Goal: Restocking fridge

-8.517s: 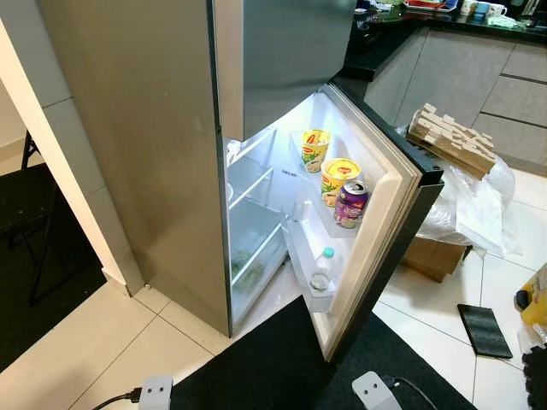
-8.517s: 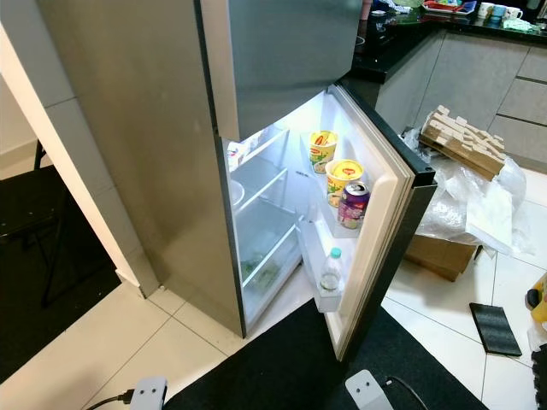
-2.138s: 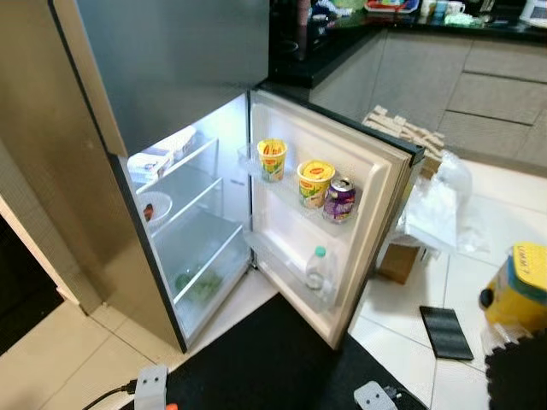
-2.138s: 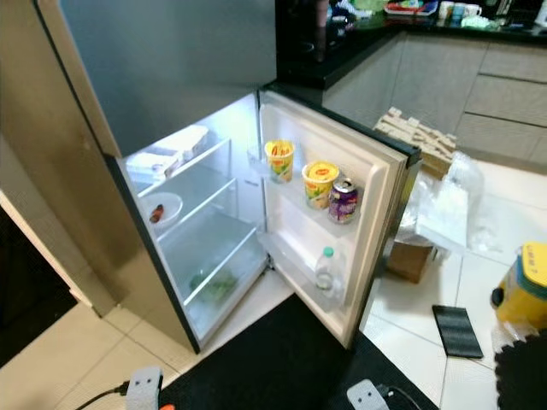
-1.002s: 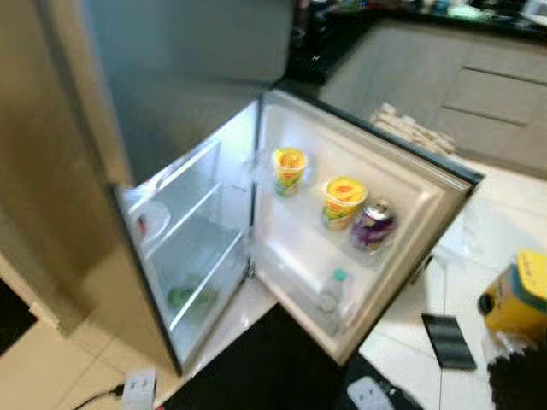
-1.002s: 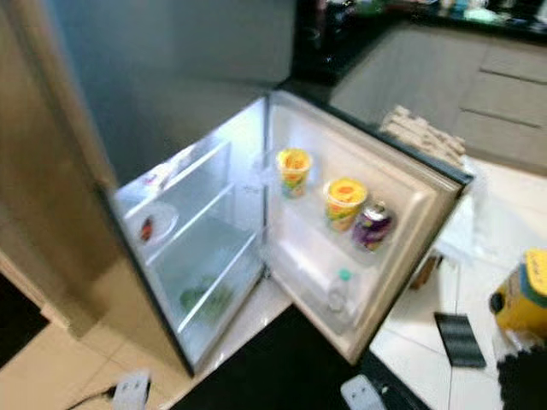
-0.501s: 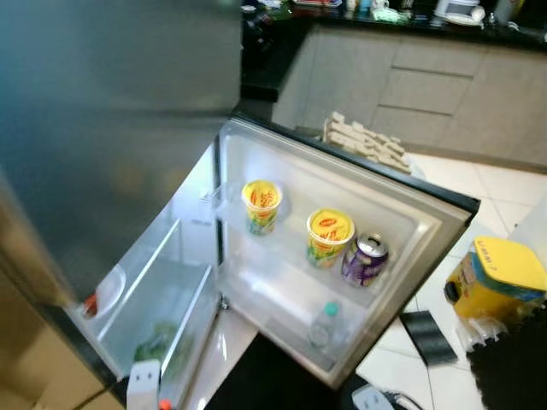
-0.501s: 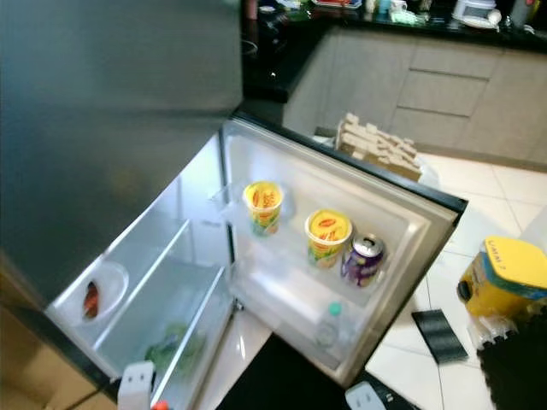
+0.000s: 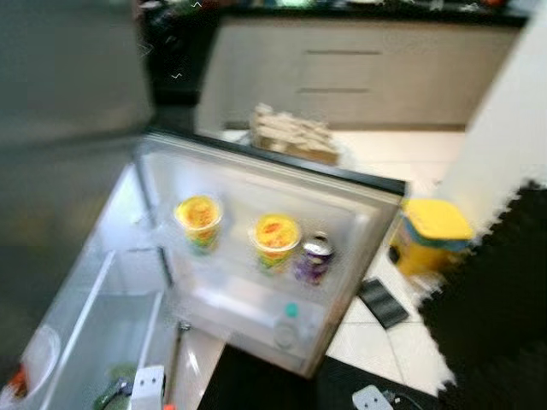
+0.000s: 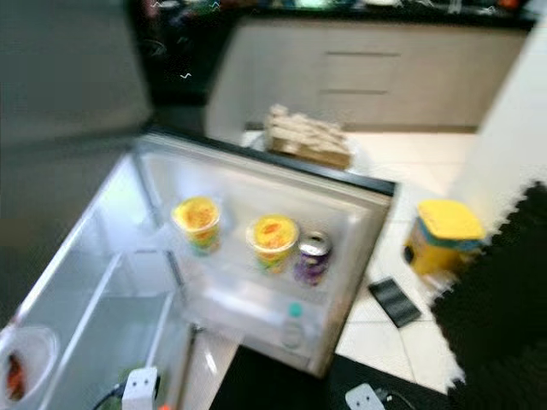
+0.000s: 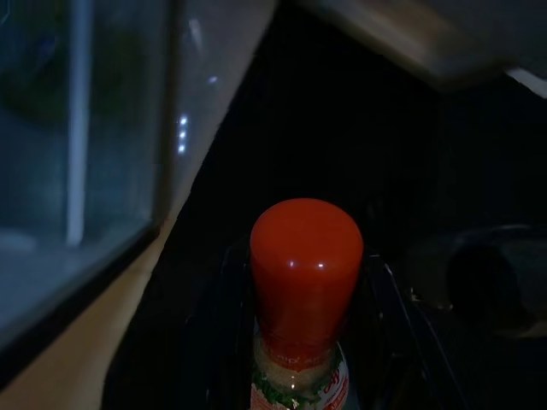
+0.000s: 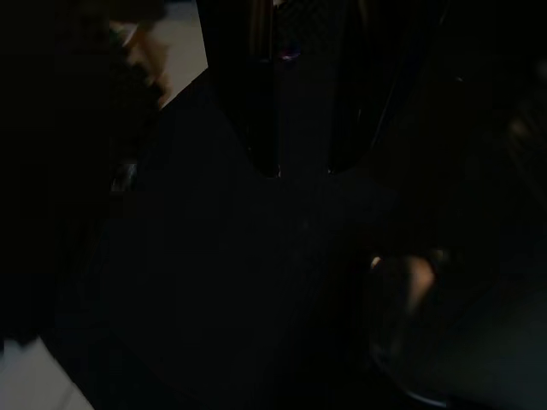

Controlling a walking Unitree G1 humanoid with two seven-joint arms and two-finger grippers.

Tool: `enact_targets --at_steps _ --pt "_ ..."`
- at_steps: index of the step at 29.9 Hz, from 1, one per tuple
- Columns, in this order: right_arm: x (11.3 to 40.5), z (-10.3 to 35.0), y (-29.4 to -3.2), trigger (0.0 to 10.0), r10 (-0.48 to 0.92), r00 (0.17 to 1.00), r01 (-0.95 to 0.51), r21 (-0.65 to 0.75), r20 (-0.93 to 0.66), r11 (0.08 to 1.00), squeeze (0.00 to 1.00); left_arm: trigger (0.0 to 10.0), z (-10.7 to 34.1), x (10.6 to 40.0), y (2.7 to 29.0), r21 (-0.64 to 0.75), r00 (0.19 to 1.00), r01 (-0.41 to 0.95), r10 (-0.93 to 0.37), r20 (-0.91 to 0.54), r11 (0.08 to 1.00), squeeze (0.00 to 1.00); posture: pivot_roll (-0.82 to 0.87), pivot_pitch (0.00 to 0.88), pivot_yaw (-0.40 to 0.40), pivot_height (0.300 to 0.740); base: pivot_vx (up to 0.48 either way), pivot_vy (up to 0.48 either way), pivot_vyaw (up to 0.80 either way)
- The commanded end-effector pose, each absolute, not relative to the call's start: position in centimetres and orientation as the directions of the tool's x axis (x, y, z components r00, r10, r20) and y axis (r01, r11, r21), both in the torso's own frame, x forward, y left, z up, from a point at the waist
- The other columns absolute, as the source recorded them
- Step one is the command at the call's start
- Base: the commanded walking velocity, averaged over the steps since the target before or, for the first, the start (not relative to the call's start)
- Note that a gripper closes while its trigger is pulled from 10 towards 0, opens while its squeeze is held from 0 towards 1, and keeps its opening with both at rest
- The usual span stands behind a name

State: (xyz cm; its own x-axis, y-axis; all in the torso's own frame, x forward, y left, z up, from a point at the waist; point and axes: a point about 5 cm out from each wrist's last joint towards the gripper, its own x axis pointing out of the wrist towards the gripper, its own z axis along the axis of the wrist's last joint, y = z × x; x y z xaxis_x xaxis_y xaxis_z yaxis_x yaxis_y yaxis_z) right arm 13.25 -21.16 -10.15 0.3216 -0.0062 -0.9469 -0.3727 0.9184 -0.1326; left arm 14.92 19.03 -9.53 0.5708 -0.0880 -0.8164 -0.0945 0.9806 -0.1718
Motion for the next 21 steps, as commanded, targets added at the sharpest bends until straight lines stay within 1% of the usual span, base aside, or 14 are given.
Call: enact_targets --at_steps 1,7,20,21 --pt "13.18 -10.16 -21.24 10.0 -0.011 0.319 -0.363 -0.133 -0.948 0.922 0.0 10.0 -9.72 14.5 18.81 -0.171 0.556 -0.078 -0.099 -0.825 0.982 0.0 -0.04 0.0 -0.006 0.74 0.0 0.0 -0.76" --pt "13.43 -10.06 -21.32 10.0 -0.013 0.334 -0.349 -0.137 -0.942 0.927 0.0 10.0 -9.69 14.63 18.67 -0.171 0.559 -0.074 -0.102 -0.823 0.982 0.0 -0.04 0.0 -0.008 0.74 0.0 0.0 -0.76" --pt "13.86 -9.86 -21.48 10.0 -0.005 0.358 -0.353 -0.14 -0.934 0.925 0.0 10.0 -9.54 15.02 18.52 -0.173 0.57 -0.059 -0.109 -0.814 0.983 0.0 -0.04 0.0 -0.009 0.74 0.0 0.0 0.0" --pt "13.88 -9.86 -21.44 10.0 -0.003 0.359 -0.353 -0.138 -0.934 0.925 0.0 10.0 -9.52 15.07 18.37 -0.182 0.57 -0.039 -0.128 -0.812 0.982 0.0 -0.04 0.0 -0.009 0.74 0.0 -0.48 0.0"
